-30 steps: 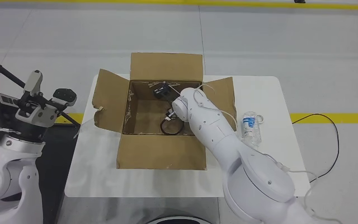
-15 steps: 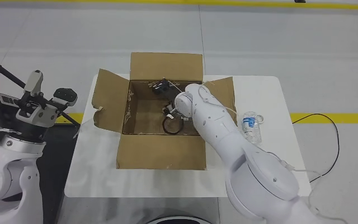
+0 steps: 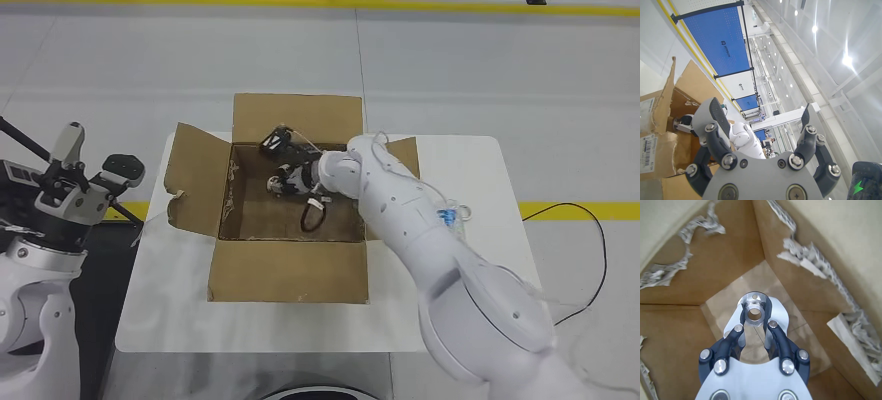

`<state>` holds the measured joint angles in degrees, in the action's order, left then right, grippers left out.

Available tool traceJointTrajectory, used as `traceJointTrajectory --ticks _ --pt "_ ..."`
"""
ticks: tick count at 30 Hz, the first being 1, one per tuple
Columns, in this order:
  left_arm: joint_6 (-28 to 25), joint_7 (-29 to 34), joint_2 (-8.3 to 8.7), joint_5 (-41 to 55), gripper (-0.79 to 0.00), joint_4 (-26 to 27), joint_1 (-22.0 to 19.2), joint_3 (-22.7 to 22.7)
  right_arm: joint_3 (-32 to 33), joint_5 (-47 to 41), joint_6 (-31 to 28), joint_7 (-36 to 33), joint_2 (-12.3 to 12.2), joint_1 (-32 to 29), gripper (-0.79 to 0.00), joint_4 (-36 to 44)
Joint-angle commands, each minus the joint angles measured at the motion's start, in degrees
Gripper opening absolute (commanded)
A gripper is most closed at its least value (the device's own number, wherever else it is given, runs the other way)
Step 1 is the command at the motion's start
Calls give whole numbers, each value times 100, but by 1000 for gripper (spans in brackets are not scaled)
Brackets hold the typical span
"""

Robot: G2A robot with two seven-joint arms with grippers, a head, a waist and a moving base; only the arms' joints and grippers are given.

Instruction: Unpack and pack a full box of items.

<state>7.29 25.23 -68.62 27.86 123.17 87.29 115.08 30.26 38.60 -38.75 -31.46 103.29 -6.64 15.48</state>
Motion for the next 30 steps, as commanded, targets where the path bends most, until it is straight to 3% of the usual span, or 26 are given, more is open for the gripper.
traceJointTrajectory --ticks 1,7,12,19,24,27,30 --pt "4 -1 5 -2 0 1 -11 -19 41 43 -170 91 -79 -10 -785 154" --pt "34 -15 23 -12 0 11 -49 -52 242 275 -456 242 -428 -154 -785 994" --pt "68 -39 39 -11 0 2 -88 -47 636 518 -419 99 -878 -593 -785 2292" --pt "99 -88 59 39 0 -37 -148 -25 1878 879 -289 -771 -1713 -2092 -785 5223" --pt "103 -111 71 39 0 -52 -154 -51 2806 1082 -111 -1394 -2122 -3443 -785 7303" --pt "123 -100 81 -7 0 -61 -151 -73 3135 1464 390 -1658 -2238 -3957 -785 8048" --pt "202 -65 92 -36 0 -60 -150 -75 3135 1464 390 -1658 -2238 -3957 -785 8048"
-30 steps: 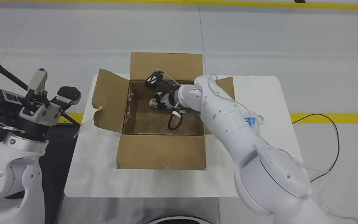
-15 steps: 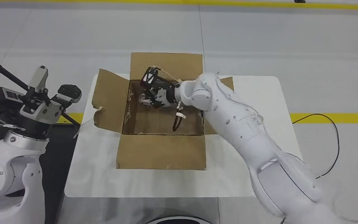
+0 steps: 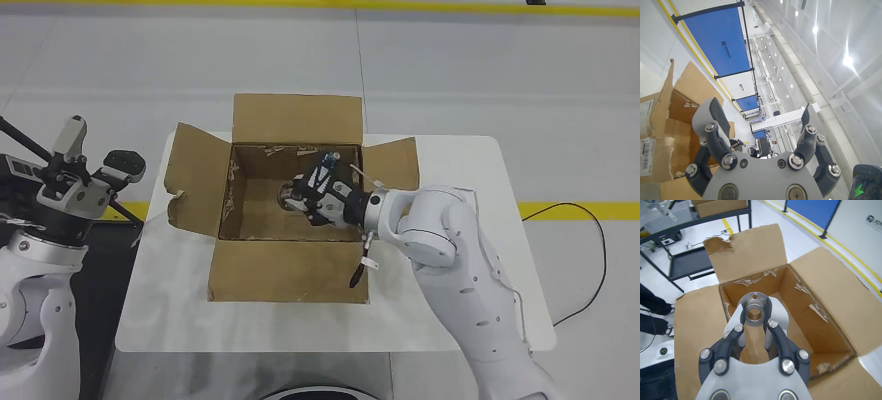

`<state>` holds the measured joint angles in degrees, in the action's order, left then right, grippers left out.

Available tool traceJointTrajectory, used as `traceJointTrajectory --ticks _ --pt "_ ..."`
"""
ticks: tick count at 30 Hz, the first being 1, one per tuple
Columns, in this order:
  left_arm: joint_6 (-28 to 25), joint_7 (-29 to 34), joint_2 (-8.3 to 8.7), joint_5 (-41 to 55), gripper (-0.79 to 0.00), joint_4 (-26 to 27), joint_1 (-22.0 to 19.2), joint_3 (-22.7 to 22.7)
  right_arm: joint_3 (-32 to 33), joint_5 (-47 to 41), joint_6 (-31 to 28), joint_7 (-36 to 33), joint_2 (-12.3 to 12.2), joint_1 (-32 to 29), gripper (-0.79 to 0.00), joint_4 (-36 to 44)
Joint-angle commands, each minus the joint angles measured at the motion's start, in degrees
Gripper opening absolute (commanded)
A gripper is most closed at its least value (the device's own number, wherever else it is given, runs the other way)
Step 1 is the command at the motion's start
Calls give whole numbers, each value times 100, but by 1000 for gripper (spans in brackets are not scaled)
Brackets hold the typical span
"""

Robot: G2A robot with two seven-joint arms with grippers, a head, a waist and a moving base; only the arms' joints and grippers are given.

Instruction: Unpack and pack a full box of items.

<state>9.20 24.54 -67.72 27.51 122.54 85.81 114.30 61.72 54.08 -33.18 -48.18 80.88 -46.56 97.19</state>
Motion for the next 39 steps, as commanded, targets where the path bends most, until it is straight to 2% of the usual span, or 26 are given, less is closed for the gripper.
traceJointTrajectory --ticks 1,17,21,24,31,36,39 --pt "10 3 1 -1 0 2 -2 2 -11 -85 -167 13 3 36 -785 -123" --pt "10 3 1 -1 0 2 -2 2 -8 -77 -148 42 2 21 -785 -115" --pt "10 3 1 -1 0 2 -2 2 157 62 6 311 -47 -174 -785 229" --pt "10 3 1 -1 0 2 -2 2 539 322 137 284 -139 -482 -785 764" --pt "10 3 1 -1 0 2 -2 2 1813 690 474 321 -363 -1754 -785 2107" --pt "10 3 1 -1 0 2 -2 2 3034 773 843 654 -475 -2687 -785 2553" --pt "10 3 1 -1 0 2 -2 2 3655 735 1078 951 -510 -3177 -785 2518"
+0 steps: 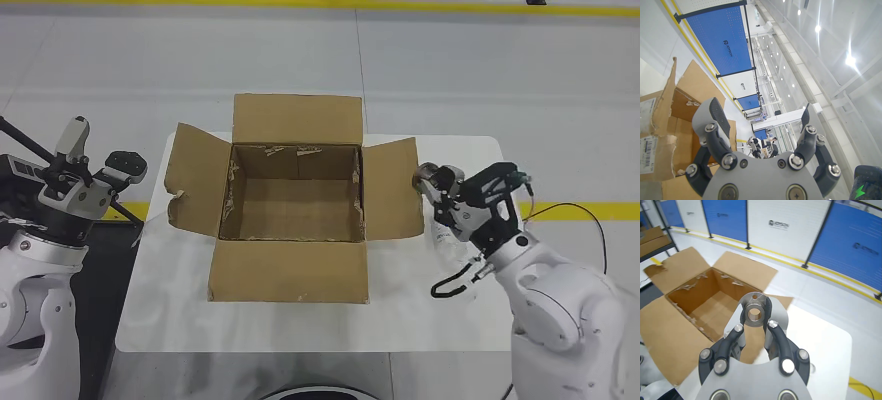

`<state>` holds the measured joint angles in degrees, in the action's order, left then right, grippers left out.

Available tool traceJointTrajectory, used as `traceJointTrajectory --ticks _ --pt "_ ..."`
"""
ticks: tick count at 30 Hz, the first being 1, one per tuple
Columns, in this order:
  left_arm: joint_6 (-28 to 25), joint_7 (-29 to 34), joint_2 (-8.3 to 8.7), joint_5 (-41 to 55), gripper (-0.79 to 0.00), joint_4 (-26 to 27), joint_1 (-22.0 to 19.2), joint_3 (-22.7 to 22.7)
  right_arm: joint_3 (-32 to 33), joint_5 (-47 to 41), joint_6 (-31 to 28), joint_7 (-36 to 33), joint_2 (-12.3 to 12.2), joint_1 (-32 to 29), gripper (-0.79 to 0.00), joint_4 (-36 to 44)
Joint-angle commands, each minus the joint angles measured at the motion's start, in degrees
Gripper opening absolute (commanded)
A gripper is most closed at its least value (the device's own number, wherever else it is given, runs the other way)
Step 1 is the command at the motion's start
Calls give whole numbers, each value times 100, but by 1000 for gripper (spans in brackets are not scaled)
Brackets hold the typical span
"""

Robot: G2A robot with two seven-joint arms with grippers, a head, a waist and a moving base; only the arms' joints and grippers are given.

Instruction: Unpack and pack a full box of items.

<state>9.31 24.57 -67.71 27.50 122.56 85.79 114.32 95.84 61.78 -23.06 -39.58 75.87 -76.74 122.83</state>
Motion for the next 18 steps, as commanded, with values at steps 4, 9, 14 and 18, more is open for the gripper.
traceJointTrajectory --ticks 4,9,14,18 --pt "0 0 0 0 0 0 0 0 830 -165 261 276 -49 -506 -785 -457" --pt "0 0 0 0 0 0 0 0 1146 -119 298 213 -113 -544 -785 -1217" --pt "0 0 0 0 0 0 0 0 1027 155 397 -76 -173 -249 -785 -1920" --pt "0 0 0 0 0 0 0 0 906 289 464 -298 -217 63 -785 -2461"
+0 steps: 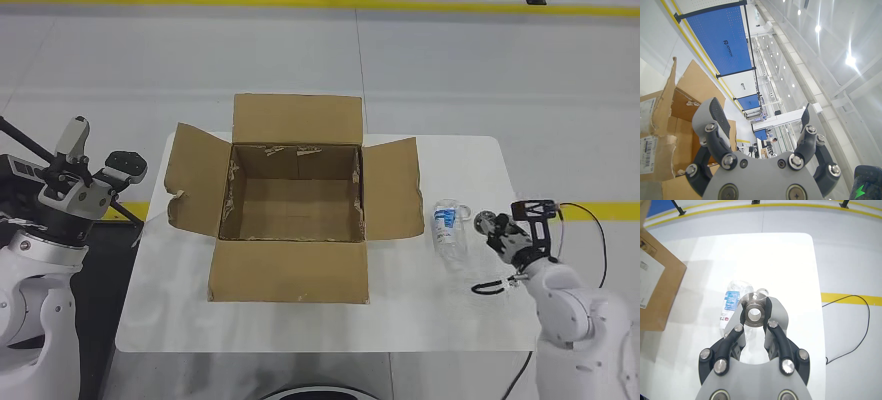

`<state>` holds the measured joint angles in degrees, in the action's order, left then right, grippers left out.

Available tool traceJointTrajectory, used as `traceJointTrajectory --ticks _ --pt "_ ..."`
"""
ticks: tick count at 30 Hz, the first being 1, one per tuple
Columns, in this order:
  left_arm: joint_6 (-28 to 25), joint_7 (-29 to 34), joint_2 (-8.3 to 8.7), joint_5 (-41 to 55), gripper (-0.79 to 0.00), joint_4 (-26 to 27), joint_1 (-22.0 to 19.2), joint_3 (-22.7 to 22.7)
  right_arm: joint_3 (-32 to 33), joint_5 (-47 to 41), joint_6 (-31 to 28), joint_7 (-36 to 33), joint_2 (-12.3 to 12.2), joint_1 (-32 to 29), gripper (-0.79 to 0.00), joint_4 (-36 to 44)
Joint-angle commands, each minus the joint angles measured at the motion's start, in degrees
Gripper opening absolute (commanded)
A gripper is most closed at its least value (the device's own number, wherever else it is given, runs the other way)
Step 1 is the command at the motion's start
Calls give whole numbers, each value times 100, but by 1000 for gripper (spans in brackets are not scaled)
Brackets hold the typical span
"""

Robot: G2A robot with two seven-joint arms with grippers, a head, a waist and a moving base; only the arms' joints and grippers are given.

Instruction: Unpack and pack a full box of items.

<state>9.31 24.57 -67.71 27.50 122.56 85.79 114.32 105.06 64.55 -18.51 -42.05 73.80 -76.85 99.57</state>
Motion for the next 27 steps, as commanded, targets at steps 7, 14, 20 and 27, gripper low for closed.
traceJointTrajectory --ticks 7,14,20,27 --pt "0 0 0 0 0 0 0 0 -127 388 144 -502 -97 438 -785 -704" --pt "0 0 0 0 0 0 0 0 -270 465 221 -761 -154 710 -785 -1138" --pt "0 0 0 0 0 0 0 0 -303 368 212 -843 -200 766 -785 -1280" --pt "0 0 0 0 0 0 0 0 -336 302 262 -904 -249 747 -597 -1289"
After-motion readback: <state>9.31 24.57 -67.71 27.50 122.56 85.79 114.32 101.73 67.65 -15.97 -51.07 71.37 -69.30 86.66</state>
